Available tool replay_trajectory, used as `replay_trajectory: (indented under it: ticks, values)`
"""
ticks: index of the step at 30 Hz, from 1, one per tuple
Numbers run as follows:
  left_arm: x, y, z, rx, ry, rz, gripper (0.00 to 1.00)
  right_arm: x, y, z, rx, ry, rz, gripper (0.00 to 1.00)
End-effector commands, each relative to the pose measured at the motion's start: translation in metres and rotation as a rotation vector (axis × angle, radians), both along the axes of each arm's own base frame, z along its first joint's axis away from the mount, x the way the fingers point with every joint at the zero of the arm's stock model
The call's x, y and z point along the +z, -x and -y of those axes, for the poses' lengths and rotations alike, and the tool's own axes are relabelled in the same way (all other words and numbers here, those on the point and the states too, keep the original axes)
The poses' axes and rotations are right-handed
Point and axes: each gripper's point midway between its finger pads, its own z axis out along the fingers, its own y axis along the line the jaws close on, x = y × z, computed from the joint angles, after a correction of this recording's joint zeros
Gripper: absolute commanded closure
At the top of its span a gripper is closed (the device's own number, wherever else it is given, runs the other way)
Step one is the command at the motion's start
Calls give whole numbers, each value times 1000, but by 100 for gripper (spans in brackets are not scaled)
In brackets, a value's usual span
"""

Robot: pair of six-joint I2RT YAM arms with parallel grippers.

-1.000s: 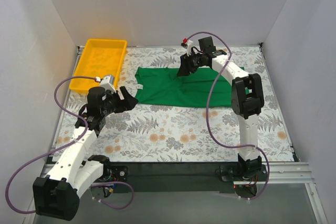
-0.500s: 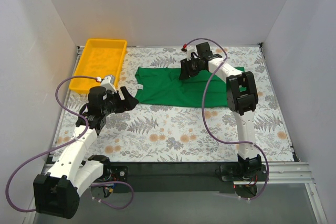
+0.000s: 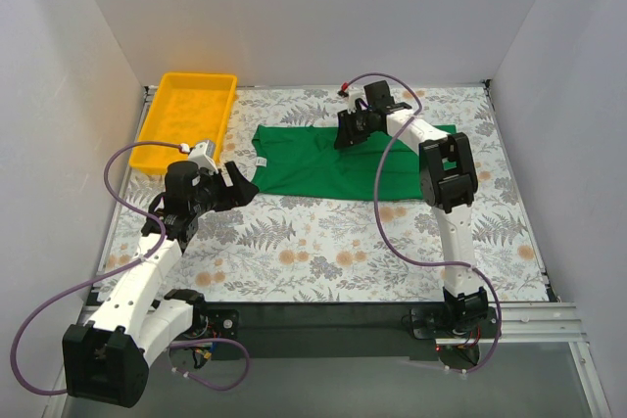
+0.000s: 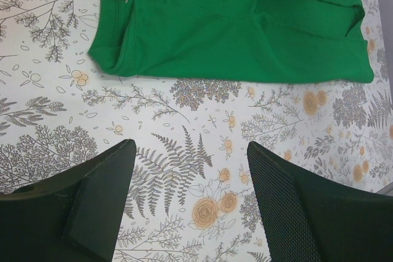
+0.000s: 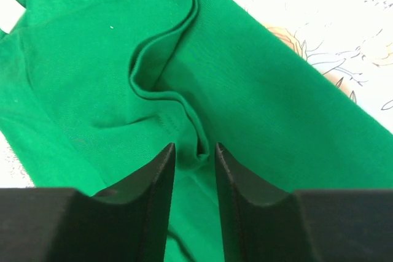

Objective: Fold and stack the t-shirts

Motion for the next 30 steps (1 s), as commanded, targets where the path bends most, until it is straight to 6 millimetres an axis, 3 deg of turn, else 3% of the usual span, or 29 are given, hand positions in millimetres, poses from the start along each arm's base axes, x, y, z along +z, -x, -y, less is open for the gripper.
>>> replay_trajectory:
  ticks: [1,3,7,10,16,30]
  values:
    - [6,-2,2,-19,-6,27,28,14,-10,-8,-2,-28,40,64]
    - [6,-2,2,-19,-7,27,28,14,-10,-9,-4,-25,40,70]
    - [6,-2,2,-19,-6,27,28,20,-12,-4,-22,-14,55,91]
    - [6,-2,1,-18,-5,28,28,31,-14,7,-47,4,83,95]
    - [8,-2,2,-23,-2,32,28,37,-6,25,-73,5,99,95]
    - [6,-1,3,-26,3,25,28,33,11,29,-72,4,81,92]
